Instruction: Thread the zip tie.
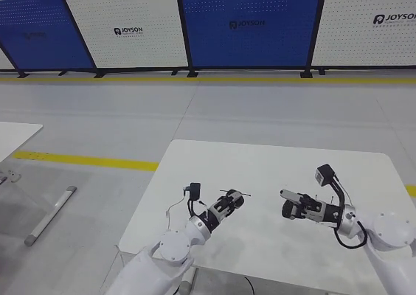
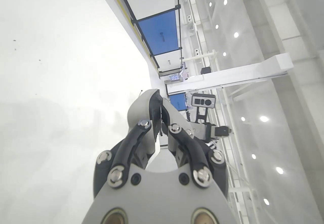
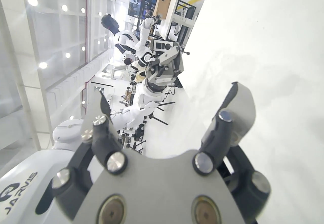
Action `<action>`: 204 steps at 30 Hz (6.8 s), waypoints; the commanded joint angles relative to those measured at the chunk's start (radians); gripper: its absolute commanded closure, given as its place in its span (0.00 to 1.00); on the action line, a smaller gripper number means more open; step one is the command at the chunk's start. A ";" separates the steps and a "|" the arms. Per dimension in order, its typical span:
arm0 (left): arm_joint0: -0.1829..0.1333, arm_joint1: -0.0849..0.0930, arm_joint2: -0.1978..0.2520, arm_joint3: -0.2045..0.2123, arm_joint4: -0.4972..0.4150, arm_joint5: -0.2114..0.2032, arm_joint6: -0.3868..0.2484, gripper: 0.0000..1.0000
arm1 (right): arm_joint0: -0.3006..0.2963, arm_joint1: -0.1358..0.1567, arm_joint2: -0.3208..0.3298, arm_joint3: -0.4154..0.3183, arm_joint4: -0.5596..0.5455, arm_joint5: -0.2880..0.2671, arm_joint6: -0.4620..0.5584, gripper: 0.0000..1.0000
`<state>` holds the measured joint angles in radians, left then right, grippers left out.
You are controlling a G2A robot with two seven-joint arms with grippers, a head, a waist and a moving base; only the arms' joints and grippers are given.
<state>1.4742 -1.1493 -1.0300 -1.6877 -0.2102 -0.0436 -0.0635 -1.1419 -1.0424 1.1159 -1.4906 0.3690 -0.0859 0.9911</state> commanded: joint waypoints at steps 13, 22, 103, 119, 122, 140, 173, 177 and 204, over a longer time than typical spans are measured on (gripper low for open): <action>-0.002 -0.001 -0.008 0.017 -0.026 0.001 -0.006 1.00 | 0.002 0.000 -0.001 0.001 0.000 0.000 0.000 0.00; 0.028 0.013 -0.088 0.037 -0.023 -0.010 -0.059 1.00 | 0.002 0.000 -0.001 0.001 0.000 0.000 0.000 0.00; 0.444 0.029 -0.375 -0.536 0.034 -0.296 -0.310 1.00 | 0.002 0.000 -0.001 0.001 0.000 0.000 0.000 0.00; 0.152 -0.006 -0.146 -0.154 0.086 -0.010 -0.220 1.00 | 0.002 0.000 -0.001 0.001 0.000 0.000 0.000 0.00; 0.105 -0.015 -0.104 -0.097 0.081 0.014 -0.212 1.00 | 0.002 0.000 -0.001 0.001 0.000 0.000 0.000 0.00; 0.080 -0.021 -0.088 -0.057 0.039 0.003 -0.212 1.00 | 0.031 0.033 0.075 -0.170 -0.279 0.097 0.067 0.00; 0.080 -0.021 -0.088 -0.057 0.039 0.003 -0.212 1.00 | 0.209 0.019 0.039 -0.046 -0.936 0.426 0.286 0.00; 0.080 -0.021 -0.088 -0.057 0.039 0.003 -0.212 1.00 | 0.305 -0.042 -0.021 0.088 -1.013 0.426 0.358 0.00; 0.080 -0.021 -0.088 -0.057 0.039 0.003 -0.212 1.00 | 0.211 -0.042 0.095 0.082 -0.926 0.153 0.348 0.00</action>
<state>1.5538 -1.1701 -1.1182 -1.7444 -0.1710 -0.0408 -0.2758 -0.9184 -1.0888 1.1926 -1.3982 -0.5682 0.0862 1.3325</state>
